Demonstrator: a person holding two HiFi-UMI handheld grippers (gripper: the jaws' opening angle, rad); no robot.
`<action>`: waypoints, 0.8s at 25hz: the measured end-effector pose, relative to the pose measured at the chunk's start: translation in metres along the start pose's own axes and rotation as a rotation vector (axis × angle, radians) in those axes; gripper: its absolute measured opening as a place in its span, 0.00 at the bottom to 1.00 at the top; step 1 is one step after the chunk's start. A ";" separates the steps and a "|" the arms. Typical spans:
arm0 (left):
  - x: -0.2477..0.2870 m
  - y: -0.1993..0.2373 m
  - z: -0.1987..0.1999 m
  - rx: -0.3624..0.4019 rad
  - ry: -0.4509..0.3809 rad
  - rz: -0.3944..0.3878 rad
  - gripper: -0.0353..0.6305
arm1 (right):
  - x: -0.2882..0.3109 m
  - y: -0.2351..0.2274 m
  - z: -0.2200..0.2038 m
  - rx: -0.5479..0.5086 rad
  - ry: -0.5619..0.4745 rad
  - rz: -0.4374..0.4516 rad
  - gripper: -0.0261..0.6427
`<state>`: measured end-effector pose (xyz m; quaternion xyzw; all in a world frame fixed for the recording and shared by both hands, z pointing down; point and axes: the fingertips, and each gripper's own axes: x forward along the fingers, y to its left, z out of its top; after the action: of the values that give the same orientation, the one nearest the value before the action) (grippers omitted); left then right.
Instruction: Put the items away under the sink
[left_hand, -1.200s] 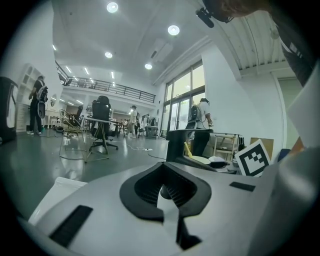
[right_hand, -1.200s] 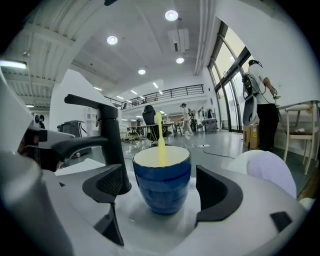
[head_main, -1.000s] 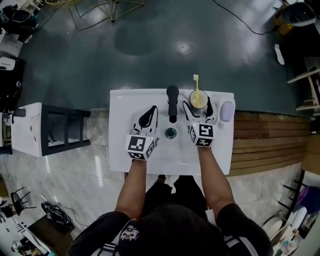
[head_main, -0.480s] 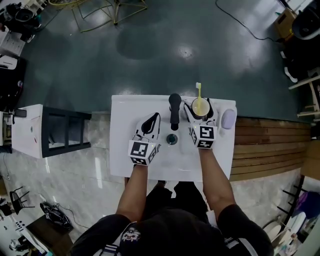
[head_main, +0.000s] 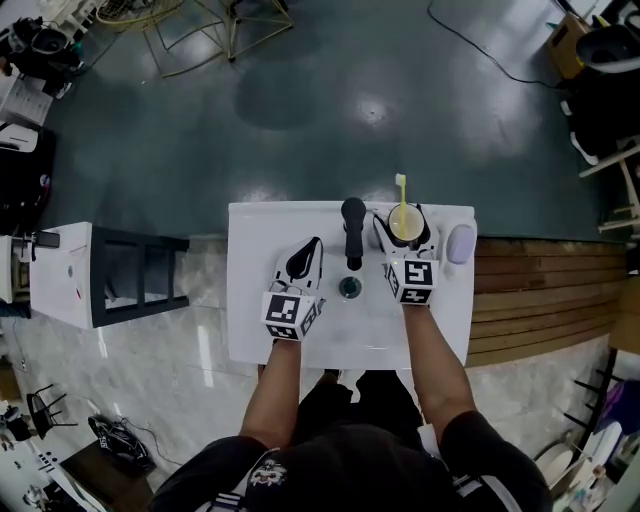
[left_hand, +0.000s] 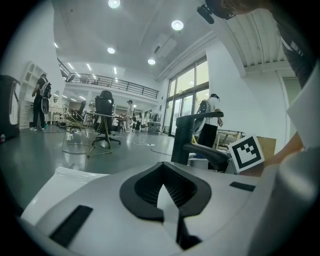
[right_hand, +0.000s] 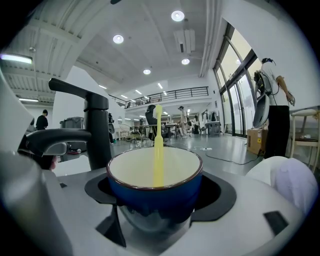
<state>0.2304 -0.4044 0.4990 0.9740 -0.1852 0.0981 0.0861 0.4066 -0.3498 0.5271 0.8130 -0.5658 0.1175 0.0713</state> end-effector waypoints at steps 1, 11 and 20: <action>0.000 -0.002 0.001 0.002 0.000 -0.005 0.05 | -0.001 -0.001 0.001 -0.002 -0.002 -0.002 0.67; -0.009 -0.006 0.007 0.002 -0.012 -0.018 0.05 | -0.024 0.005 0.025 -0.025 -0.043 -0.021 0.67; -0.032 -0.028 0.020 0.023 -0.035 -0.070 0.05 | -0.070 0.029 0.056 -0.056 -0.108 -0.013 0.67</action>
<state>0.2152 -0.3714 0.4686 0.9823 -0.1514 0.0803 0.0753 0.3630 -0.3108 0.4537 0.8196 -0.5665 0.0572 0.0643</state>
